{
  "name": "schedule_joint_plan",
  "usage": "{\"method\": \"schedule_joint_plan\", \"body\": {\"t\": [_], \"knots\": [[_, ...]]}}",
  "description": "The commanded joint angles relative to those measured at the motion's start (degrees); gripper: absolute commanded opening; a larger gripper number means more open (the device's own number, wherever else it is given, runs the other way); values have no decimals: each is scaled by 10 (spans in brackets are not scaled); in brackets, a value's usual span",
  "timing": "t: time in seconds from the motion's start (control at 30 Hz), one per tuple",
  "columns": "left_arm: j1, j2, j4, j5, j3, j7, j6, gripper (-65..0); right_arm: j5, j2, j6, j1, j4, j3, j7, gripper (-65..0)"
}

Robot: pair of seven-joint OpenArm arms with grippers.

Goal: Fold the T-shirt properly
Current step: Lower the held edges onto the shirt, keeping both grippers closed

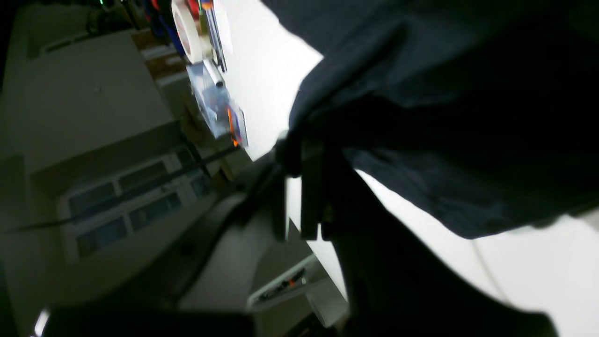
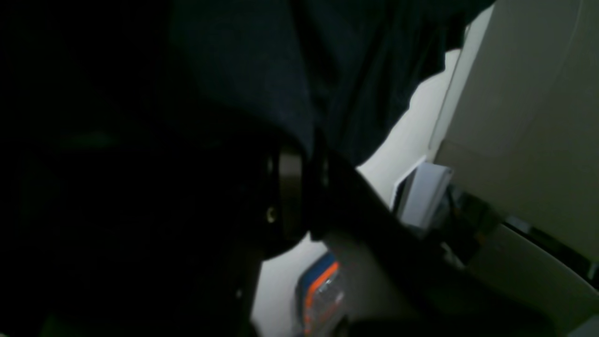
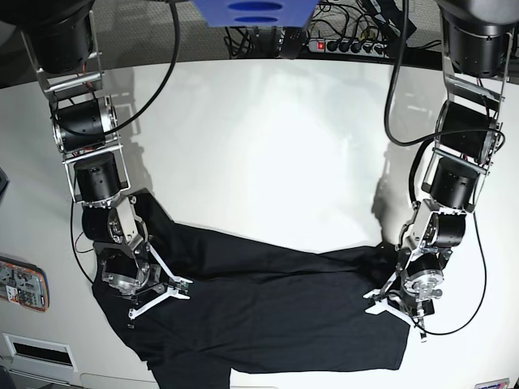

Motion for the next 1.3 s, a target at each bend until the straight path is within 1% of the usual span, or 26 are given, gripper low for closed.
{"method": "schedule_joint_plan", "body": {"t": [0.0,0.03,0.1,0.17,0.23,0.3,0.37,0.43,0.57,0.63,0.73,0.8,0.87,0.97,1.07,1.13,1.17,1.27], "knots": [[-19,-7,8,20,-2,5,11,-650,-6,4,-8,22,9,3,-1,-650],[-18,-6,8,37,-2,5,11,-650,-4,4,-8,22,10,4,-1,-650],[-17,-6,7,70,-2,5,11,-650,-3,4,-8,22,10,5,-1,-533],[-16,-5,7,94,-2,5,11,-650,-3,4,-8,22,11,5,-1,-396],[-15,-4,7,102,-2,5,11,-650,-3,3,-8,22,11,5,-1,-300],[-9,-3,7,102,-3,5,11,-650,-2,3,-8,22,11,6,-1,-226],[-9,-3,7,102,-3,5,11,-650,-2,3,-8,22,11,19,-1,-176],[-9,-3,7,102,-3,5,11,-650,-2,3,-8,22,11,47,0,-154],[-8,-3,7,102,-2,5,11,-650,6,3,-8,22,9,93,2,-146],[-8,-3,7,102,-2,5,11,-650,44,3,-8,22,9,105,2,-146],[-8,-3,7,102,-2,5,11,-650,111,3,-6,22,9,102,-2,-147],[3,-3,7,102,-2,6,11,-650,137,3,-6,21,10,101,-25,-147],[8,-5,7,102,-2,6,11,-650,140,3,-6,21,9,100,-34,-147],[11,-4,-13,102,-2,6,11,-650,140,3,-6,22,8,100,-33,-147],[7,-2,-34,102,-3,6,11,-650,140,2,-7,22,-8,100,-14,-147],[7,-2,-35,102,-3,5,11,-650,140,2,-9,22,-52,100,-2,-147],[7,-2,-35,102,-3,5,11,-650,140,2,-21,22,-82,101,4,-147],[7,-5,-35,102,-3,5,11,-650,139,2,-103,22,-127,101,11,-147]]}}
